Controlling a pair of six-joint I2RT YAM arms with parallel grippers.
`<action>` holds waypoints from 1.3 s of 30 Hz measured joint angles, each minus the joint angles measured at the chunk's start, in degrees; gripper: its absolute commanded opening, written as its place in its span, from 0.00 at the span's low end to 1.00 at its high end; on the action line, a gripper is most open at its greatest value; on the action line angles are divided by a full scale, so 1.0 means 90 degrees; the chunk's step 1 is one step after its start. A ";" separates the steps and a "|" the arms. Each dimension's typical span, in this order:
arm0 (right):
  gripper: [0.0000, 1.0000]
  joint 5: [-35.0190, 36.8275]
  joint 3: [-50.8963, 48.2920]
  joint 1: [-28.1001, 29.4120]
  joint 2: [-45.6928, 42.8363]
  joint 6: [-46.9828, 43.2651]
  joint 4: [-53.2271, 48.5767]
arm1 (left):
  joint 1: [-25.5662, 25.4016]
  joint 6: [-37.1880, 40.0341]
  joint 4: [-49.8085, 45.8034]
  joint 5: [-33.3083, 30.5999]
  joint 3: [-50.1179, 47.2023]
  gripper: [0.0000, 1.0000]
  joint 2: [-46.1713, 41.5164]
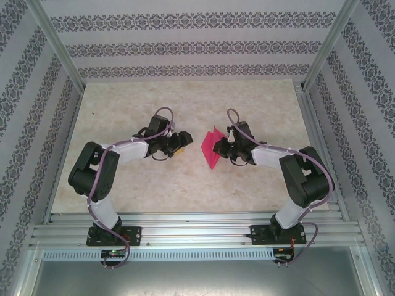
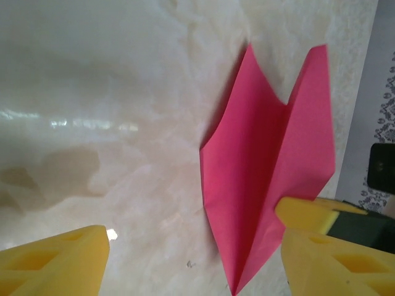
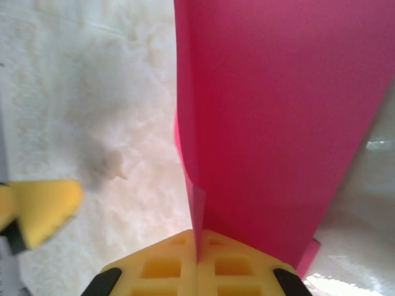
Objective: Fold a paper plane with a square sheet of paper (pick it up from the middle)
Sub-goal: Turn over the paper at the center of the table.
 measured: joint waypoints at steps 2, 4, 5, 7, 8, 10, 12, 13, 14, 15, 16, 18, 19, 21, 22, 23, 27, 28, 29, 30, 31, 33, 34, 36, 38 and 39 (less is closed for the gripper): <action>0.01 -0.0187 -0.0202 -0.0087 -0.0029 0.0233 0.0454 | -0.0131 -0.0129 0.0175 0.0083 -0.0163 0.79 0.0000; 0.01 -0.0350 -0.0386 -0.0155 -0.0029 0.0459 0.0845 | -0.0248 -0.0291 0.0364 0.0194 -0.0287 0.83 0.0000; 0.01 -0.0410 -0.0464 -0.0185 -0.0029 0.0554 0.0998 | -0.0301 -0.0391 0.0483 0.0250 -0.0347 0.83 0.0000; 0.02 -0.0459 -0.0539 -0.0202 -0.0027 0.0695 0.1180 | -0.0401 -0.0612 0.0719 0.0389 -0.0457 0.83 0.0000; 0.02 -0.0476 -0.0544 -0.0223 -0.0027 0.0746 0.1231 | -0.0454 -0.0733 0.0874 0.0454 -0.0529 0.83 0.0002; 0.02 -0.0466 -0.0544 -0.0226 -0.0027 0.0777 0.1285 | -0.0556 -0.0964 0.1190 0.0576 -0.0663 0.79 0.0039; 0.01 -0.0459 -0.0542 -0.0226 -0.0024 0.0775 0.1234 | -0.0687 -0.1205 0.1484 0.0682 -0.0797 0.73 0.0117; 0.01 -0.0457 -0.0542 -0.0228 -0.0022 0.0775 0.1217 | -0.0755 -0.1326 0.1617 0.0724 -0.0862 0.71 0.0165; 0.01 -0.0459 -0.0542 -0.0245 -0.0015 0.0775 0.1214 | -0.0831 -0.1450 0.1778 0.0763 -0.0923 0.68 0.0219; 0.01 -0.0464 -0.0542 -0.0265 -0.0005 0.0777 0.1214 | -0.0916 -0.1598 0.1979 0.0801 -0.0988 0.63 0.0299; 0.01 -0.0464 -0.0542 -0.0272 0.0007 0.0780 0.1222 | -0.0984 -0.1732 0.2137 0.0831 -0.1030 0.59 0.0369; 0.01 -0.0469 -0.0542 -0.0311 0.0056 0.0780 0.1236 | -0.1149 -0.1945 0.2429 0.0833 -0.1088 0.57 0.0522; 0.01 -0.0469 -0.0542 -0.0313 0.0075 0.0782 0.1236 | -0.1188 -0.2042 0.2550 0.0797 -0.1117 0.58 0.0537; 0.01 -0.0474 -0.0544 -0.0340 0.0114 0.0797 0.1236 | -0.1273 -0.2237 0.2839 0.0804 -0.1141 0.59 0.0568; 0.02 -0.0474 -0.0544 -0.0342 0.0114 0.0799 0.1234 | -0.1324 -0.2307 0.2951 0.0799 -0.1141 0.59 0.0593; 0.02 -0.0474 -0.0544 -0.0352 0.0117 0.0797 0.1236 | -0.1379 -0.2390 0.3092 0.0792 -0.1146 0.60 0.0627; 0.02 -0.0493 -0.0544 -0.0352 0.0119 0.0799 0.1236 | -0.1520 -0.2764 0.3708 0.0682 -0.1190 0.56 0.0845; 0.02 -0.0493 -0.0544 -0.0352 0.0119 0.0799 0.1236 | -0.1530 -0.2846 0.3801 0.0661 -0.1197 0.54 0.0911; 0.02 -0.0493 -0.0544 -0.0362 0.0119 0.0797 0.1236 | -0.1528 -0.2951 0.3944 0.0658 -0.1222 0.53 0.0974; 0.02 -0.0500 -0.0544 -0.0374 0.0119 0.0797 0.1236 | -0.1528 -0.3043 0.4078 0.0631 -0.1236 0.53 0.1022; 0.01 -0.0515 -0.0544 -0.0386 0.0119 0.0797 0.1236 | -0.1530 -0.3118 0.4194 0.0634 -0.1241 0.53 0.1071; 0.02 -0.0532 -0.0544 -0.0410 0.0119 0.0799 0.1236 | -0.1532 -0.3359 0.4505 0.0631 -0.1251 0.49 0.1192; 0.01 -0.0542 -0.0549 -0.0423 0.0119 0.0799 0.1239 | -0.1540 -0.3449 0.4651 0.0607 -0.1251 0.48 0.1256; 0.02 -0.0542 -0.0571 -0.0432 0.0119 0.0799 0.1251 | -0.1566 -0.3589 0.4896 0.0551 -0.1263 0.44 0.1355; 0.02 -0.0542 -0.0585 -0.0435 0.0121 0.0799 0.1246 | -0.1596 -0.3670 0.4998 0.0474 -0.1270 0.41 0.1411; 0.02 -0.0542 -0.0585 -0.0435 0.0121 0.0799 0.1246 | -0.1613 -0.3694 0.5027 0.0418 -0.1270 0.39 0.1428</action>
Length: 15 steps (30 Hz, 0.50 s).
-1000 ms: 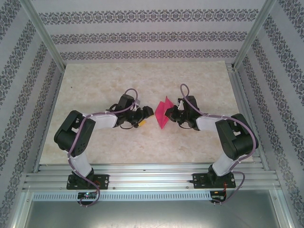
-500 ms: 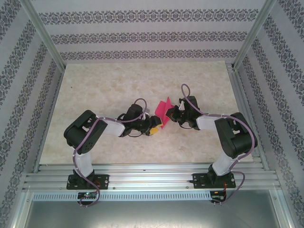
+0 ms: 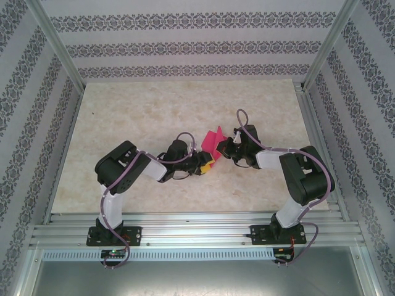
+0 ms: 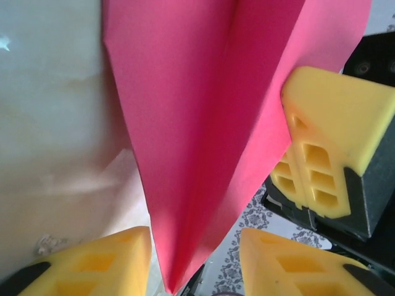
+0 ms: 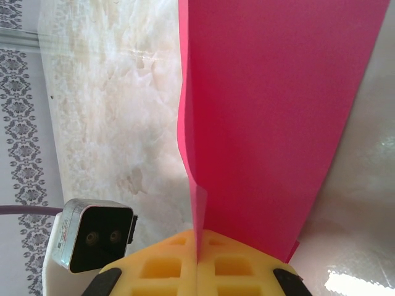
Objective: Fold a paper plane with a square sheet of paper (pick it up from the middle)
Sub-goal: Turn over the paper at the center of the table.
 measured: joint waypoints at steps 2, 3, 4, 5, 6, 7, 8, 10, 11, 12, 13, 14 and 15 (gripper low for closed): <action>0.02 -0.0007 0.0000 0.0000 0.0000 0.0000 0.0002 | -0.0027 -0.0034 0.0029 -0.0066 0.0000 0.35 0.0022; 0.02 -0.0022 0.0000 0.0000 0.0002 0.0000 0.0002 | -0.0046 -0.0044 0.0041 -0.0087 0.0002 0.32 0.0029; 0.02 -0.0029 0.0000 0.0000 0.0002 0.0000 0.0000 | -0.0063 -0.0049 0.0041 -0.0097 0.0002 0.30 0.0029; 0.02 -0.0039 0.0000 0.0000 0.0002 0.0000 0.0002 | -0.0080 -0.0063 0.0044 -0.0109 0.0002 0.28 0.0032; 0.02 -0.0046 0.0000 0.0000 0.0002 0.0000 0.0002 | -0.0092 -0.0063 0.0046 -0.0117 0.0002 0.26 0.0032; 0.02 -0.0046 0.0000 0.0000 0.0002 0.0000 0.0002 | -0.0095 -0.0063 0.0049 -0.0121 0.0002 0.25 0.0032; 0.03 -0.0046 0.0000 0.0000 0.0002 0.0000 0.0002 | -0.0095 -0.0061 0.0046 -0.0124 0.0002 0.24 0.0032; 0.04 -0.0044 0.0000 0.0000 0.0002 0.0000 0.0002 | -0.0095 -0.0053 0.0041 -0.0126 0.0002 0.20 0.0032; 0.04 -0.0044 0.0000 0.0000 0.0002 0.0000 0.0002 | -0.0095 -0.0039 0.0041 -0.0129 0.0002 0.20 0.0032; 0.04 -0.0046 0.0000 -0.0012 0.0002 0.0000 0.0002 | -0.0095 -0.0027 0.0039 -0.0138 0.0002 0.18 0.0032; 0.04 -0.0046 0.0000 -0.0017 0.0002 0.0000 0.0002 | -0.0095 -0.0012 0.0032 -0.0153 0.0002 0.17 0.0029; 0.05 -0.0051 0.0000 -0.0032 0.0002 0.0000 -0.0002 | -0.0095 0.0010 0.0024 -0.0175 0.0002 0.16 0.0029; 0.05 -0.0051 -0.0002 -0.0044 0.0002 -0.0002 -0.0010 | -0.0095 0.0034 0.0017 -0.0194 0.0005 0.15 0.0024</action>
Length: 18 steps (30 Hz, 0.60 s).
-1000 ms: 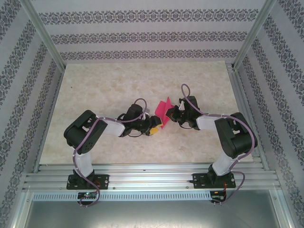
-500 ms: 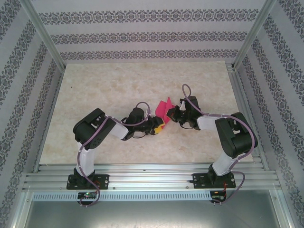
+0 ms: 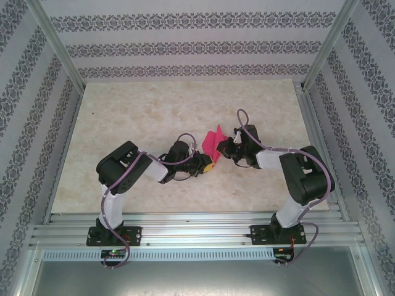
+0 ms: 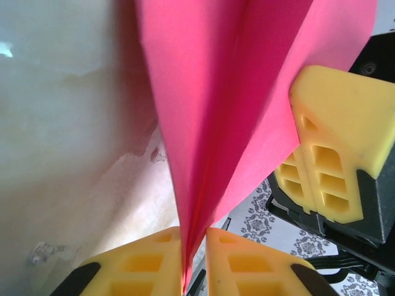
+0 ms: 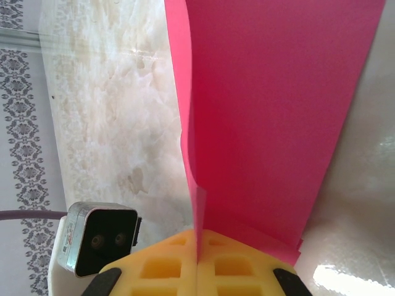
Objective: Fold a paper plane with a square sheet of paper (pick it up from the middle)
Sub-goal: Turn over the paper at the center of the table.
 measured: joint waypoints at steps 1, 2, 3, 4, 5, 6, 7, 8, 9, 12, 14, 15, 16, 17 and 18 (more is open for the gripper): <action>0.06 -0.0002 -0.0005 -0.0019 0.0000 0.0000 -0.0005 | 0.0000 0.0012 -0.0017 -0.0010 0.0002 0.15 -0.0007; 0.09 -0.0012 -0.0007 -0.0029 0.0000 0.0002 -0.0007 | 0.0000 0.0029 -0.0022 -0.0022 0.0002 0.14 -0.0019; 0.16 -0.0017 -0.0007 -0.0041 0.0000 0.0012 -0.0015 | 0.0000 0.0051 -0.0022 -0.0027 0.0005 0.13 -0.0032; 0.16 -0.0017 -0.0010 -0.0056 0.0000 -0.0002 -0.0019 | 0.0000 0.0075 -0.0029 -0.0044 0.0005 0.12 -0.0044; 0.16 -0.0032 -0.0010 -0.0070 0.0000 -0.0019 -0.0029 | 0.0000 0.0100 -0.0044 -0.0049 0.0005 0.11 -0.0049; 0.18 -0.0036 -0.0010 -0.0085 0.0000 -0.0022 -0.0051 | 0.0000 0.0124 -0.0085 -0.0051 0.0012 0.08 -0.0056; 0.19 -0.0036 -0.0010 -0.0117 -0.0002 -0.0019 -0.0080 | 0.0000 0.0146 -0.0121 -0.0053 0.0022 0.06 -0.0058; 0.19 -0.0032 -0.0010 -0.0141 -0.0017 -0.0029 -0.0117 | 0.0000 0.0175 -0.0155 -0.0068 0.0029 0.05 -0.0061; 0.19 -0.0034 -0.0010 -0.0168 -0.0044 -0.0041 -0.0180 | 0.0000 0.0209 -0.0197 -0.0073 0.0041 0.04 -0.0068; 0.21 0.0034 -0.0024 -0.0289 -0.0321 -0.0172 -0.0520 | 0.0002 0.0461 -0.0478 -0.0104 0.0070 0.00 -0.0199; 0.24 0.0192 -0.0027 -0.0340 -0.0665 -0.0318 -0.0828 | 0.0000 0.0826 -0.1061 -0.0197 0.0172 0.00 -0.0442; 0.24 0.0279 -0.0027 -0.0374 -0.0852 -0.0396 -0.0991 | 0.0000 0.1103 -0.1508 -0.0270 0.0299 0.00 -0.0617; 0.24 0.0386 -0.0024 -0.0386 -0.1073 -0.0512 -0.1192 | 0.0000 0.1491 -0.2113 -0.0413 0.0505 0.00 -0.0833; 0.24 0.0478 -0.0012 -0.0410 -0.1253 -0.0605 -0.1379 | 0.0000 0.1812 -0.2633 -0.0551 0.0729 0.00 -0.1027; 0.25 0.0590 0.0019 -0.0415 -0.1428 -0.0707 -0.1610 | 0.0000 0.2157 -0.3109 -0.0692 0.0974 0.00 -0.1212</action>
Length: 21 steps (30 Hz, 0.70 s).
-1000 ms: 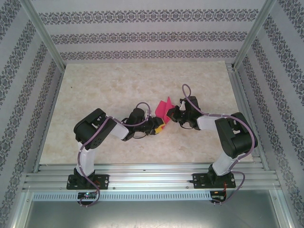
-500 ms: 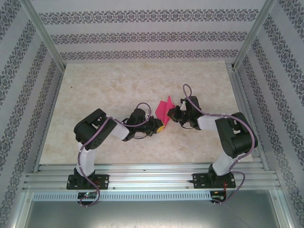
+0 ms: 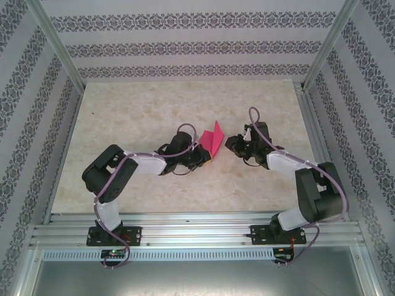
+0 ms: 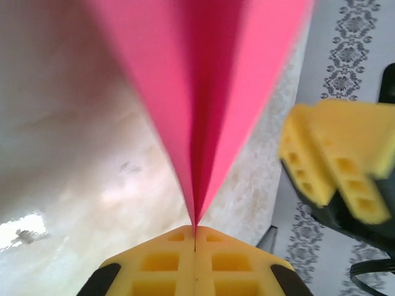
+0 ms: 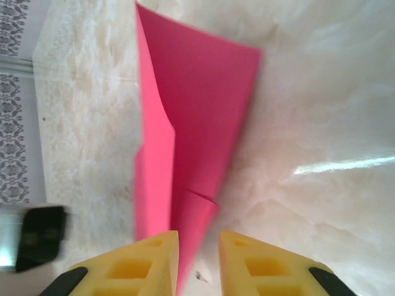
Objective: Fold a paper plane with a square sheet of paper (pick it up from the middle)
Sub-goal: Turn over the paper at the center of the table.
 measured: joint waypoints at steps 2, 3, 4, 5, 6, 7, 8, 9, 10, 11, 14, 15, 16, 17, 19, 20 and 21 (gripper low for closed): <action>0.26 0.0214 0.0083 -0.0039 -0.0279 -0.0182 -0.0379 | 0.0000 0.0702 -0.0852 -0.0306 0.0522 0.00 -0.0352; 0.26 0.0325 0.0121 -0.0044 -0.0401 -0.0272 -0.0551 | 0.0000 0.1071 -0.1268 -0.0459 0.0777 0.00 -0.0503; 0.26 0.0410 0.0165 -0.0080 -0.0525 -0.0352 -0.0726 | -0.0002 0.1389 -0.1617 -0.0605 0.0991 0.00 -0.0605; 0.26 0.0493 0.0197 -0.0085 -0.0610 -0.0418 -0.0850 | -0.0015 0.1707 -0.1967 -0.0782 0.1185 0.00 -0.0682; 0.26 0.0573 0.0245 -0.0117 -0.0699 -0.0500 -0.1008 | -0.0036 0.2047 -0.2370 -0.1022 0.1372 0.00 -0.0741; 0.25 0.0658 0.0287 -0.0126 -0.0780 -0.0563 -0.1156 | -0.0078 0.2361 -0.2752 -0.1265 0.1518 0.00 -0.0777; 0.25 0.0724 0.0306 -0.0151 -0.0845 -0.0624 -0.1251 | -0.0124 0.2613 -0.3087 -0.1501 0.1632 0.00 -0.0794; 0.25 0.0784 0.0313 -0.0168 -0.0916 -0.0675 -0.1348 | -0.0202 0.2890 -0.3470 -0.1821 0.1744 0.00 -0.0804; 0.25 0.0838 0.0313 -0.0202 -0.0979 -0.0731 -0.1452 | -0.0294 0.3145 -0.3815 -0.2140 0.1819 0.00 -0.0811; 0.25 0.0896 0.0313 -0.0211 -0.1020 -0.0780 -0.1537 | -0.0379 0.3334 -0.4085 -0.2375 0.1868 0.00 -0.0821; 0.25 0.1010 0.0313 -0.0330 -0.1122 -0.0882 -0.1753 | -0.0729 0.3878 -0.5039 -0.3252 0.2096 0.00 -0.0811; 0.26 0.1049 0.0313 -0.0364 -0.1154 -0.0920 -0.1819 | -0.0884 0.4058 -0.5331 -0.3628 0.2186 0.00 -0.0806; 0.26 0.1066 0.0313 -0.0393 -0.1180 -0.0950 -0.1868 | -0.1039 0.4199 -0.5552 -0.3978 0.2254 0.00 -0.0801; 0.26 0.1076 0.0313 -0.0415 -0.1202 -0.0974 -0.1906 | -0.1168 0.4301 -0.5697 -0.4252 0.2300 0.00 -0.0799; 0.26 0.1112 0.0311 -0.0457 -0.1248 -0.1001 -0.1962 | -0.1477 0.4500 -0.6020 -0.4852 0.2395 0.00 -0.0746; 0.25 0.1124 0.0306 -0.0474 -0.1268 -0.1010 -0.1974 | -0.1596 0.4558 -0.6142 -0.5085 0.2431 0.00 -0.0702; 0.26 0.1127 0.0296 -0.0500 -0.1294 -0.1022 -0.1987 | -0.1736 0.4639 -0.6268 -0.5377 0.2470 0.00 -0.0631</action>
